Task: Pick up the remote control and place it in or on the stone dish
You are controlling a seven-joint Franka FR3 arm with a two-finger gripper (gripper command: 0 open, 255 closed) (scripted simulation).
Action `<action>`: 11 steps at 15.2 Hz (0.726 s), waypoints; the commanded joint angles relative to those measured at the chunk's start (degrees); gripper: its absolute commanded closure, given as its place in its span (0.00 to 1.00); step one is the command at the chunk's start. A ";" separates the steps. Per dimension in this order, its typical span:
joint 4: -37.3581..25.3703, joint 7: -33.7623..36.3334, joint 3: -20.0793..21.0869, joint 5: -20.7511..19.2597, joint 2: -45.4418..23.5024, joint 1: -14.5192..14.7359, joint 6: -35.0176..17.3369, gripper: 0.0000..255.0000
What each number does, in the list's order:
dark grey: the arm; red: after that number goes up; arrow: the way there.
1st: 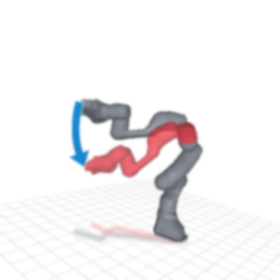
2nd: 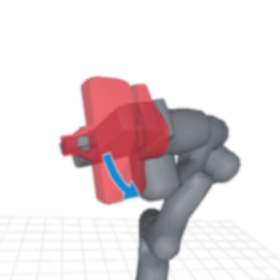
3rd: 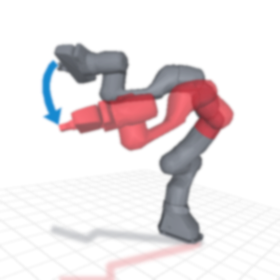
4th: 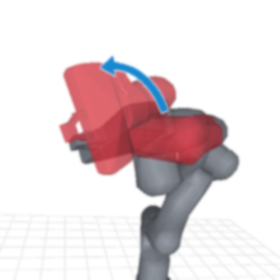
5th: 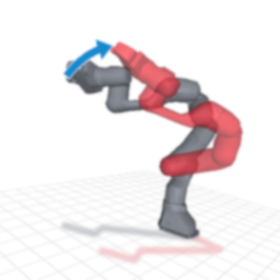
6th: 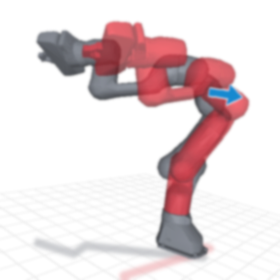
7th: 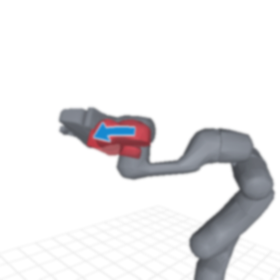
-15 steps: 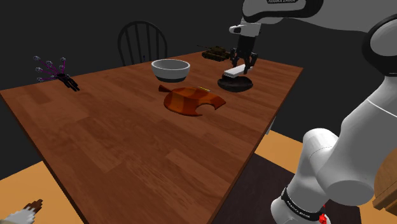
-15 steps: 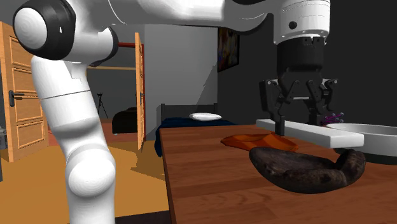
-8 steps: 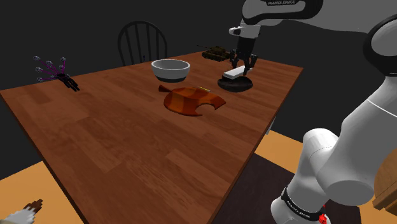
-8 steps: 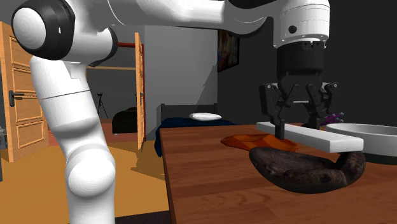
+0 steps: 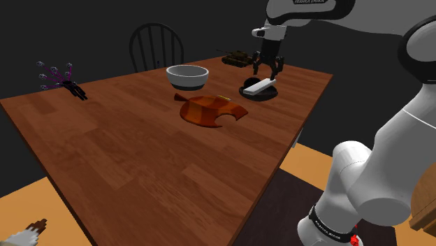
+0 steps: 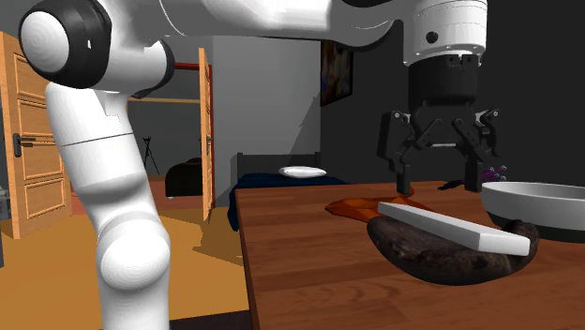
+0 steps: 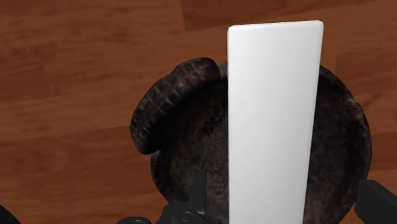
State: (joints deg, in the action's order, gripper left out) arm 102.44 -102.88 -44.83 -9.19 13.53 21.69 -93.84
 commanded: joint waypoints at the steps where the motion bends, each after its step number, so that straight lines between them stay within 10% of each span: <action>1: -3.51 -0.32 0.01 0.52 -0.70 0.22 2.98 0.00; 11: -8.07 -1.07 -0.34 1.39 -2.04 0.45 6.48 0.00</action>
